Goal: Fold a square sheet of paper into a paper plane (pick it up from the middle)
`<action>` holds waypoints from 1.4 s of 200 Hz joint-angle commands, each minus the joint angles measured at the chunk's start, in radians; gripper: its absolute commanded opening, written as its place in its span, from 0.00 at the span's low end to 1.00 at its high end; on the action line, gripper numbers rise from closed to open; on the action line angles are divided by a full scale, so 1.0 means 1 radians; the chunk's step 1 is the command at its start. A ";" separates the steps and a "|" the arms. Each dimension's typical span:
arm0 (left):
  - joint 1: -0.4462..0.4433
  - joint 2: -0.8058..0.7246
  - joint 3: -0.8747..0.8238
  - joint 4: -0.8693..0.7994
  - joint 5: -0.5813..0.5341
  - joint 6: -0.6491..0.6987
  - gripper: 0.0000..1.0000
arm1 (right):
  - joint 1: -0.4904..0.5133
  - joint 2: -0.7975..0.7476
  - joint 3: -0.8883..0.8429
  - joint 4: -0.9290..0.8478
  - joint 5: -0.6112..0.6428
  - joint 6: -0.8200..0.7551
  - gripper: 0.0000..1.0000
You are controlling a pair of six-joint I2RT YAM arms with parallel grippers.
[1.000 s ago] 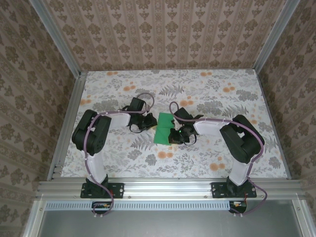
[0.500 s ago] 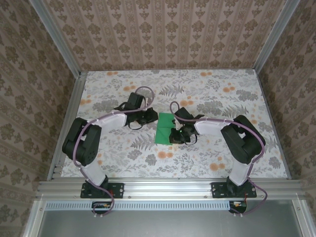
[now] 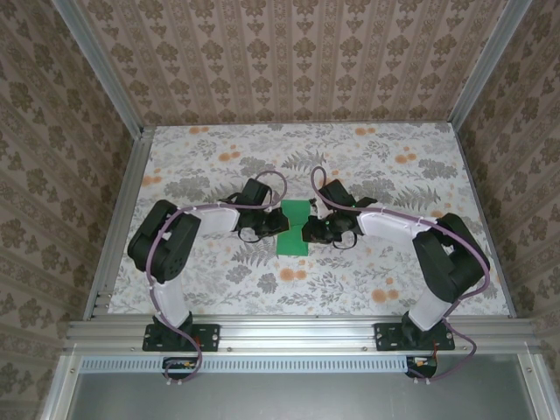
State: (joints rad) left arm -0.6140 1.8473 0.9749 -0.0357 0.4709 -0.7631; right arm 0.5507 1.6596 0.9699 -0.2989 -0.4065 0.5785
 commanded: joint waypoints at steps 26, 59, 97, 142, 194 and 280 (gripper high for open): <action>0.000 0.039 0.033 -0.018 -0.017 0.002 0.11 | 0.020 0.032 0.047 0.026 -0.005 0.018 0.17; 0.000 0.048 0.055 -0.052 -0.025 0.009 0.11 | 0.034 0.084 0.070 0.027 0.032 0.019 0.17; -0.008 0.052 0.054 -0.059 -0.028 0.014 0.11 | 0.042 0.142 0.094 0.036 0.042 0.013 0.17; -0.015 0.063 0.068 -0.079 -0.032 0.019 0.11 | 0.057 0.171 0.102 0.028 0.039 0.015 0.17; -0.020 0.049 0.042 -0.050 -0.025 0.006 0.12 | 0.058 0.211 0.121 -0.012 0.061 0.004 0.17; -0.021 -0.043 0.003 0.058 0.060 0.003 0.18 | 0.051 0.238 0.113 -0.037 0.113 0.019 0.15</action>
State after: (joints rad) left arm -0.6289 1.8664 0.9974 -0.0307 0.4835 -0.7631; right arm 0.6029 1.8721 1.0782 -0.2897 -0.3359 0.5831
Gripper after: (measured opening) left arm 0.173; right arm 0.152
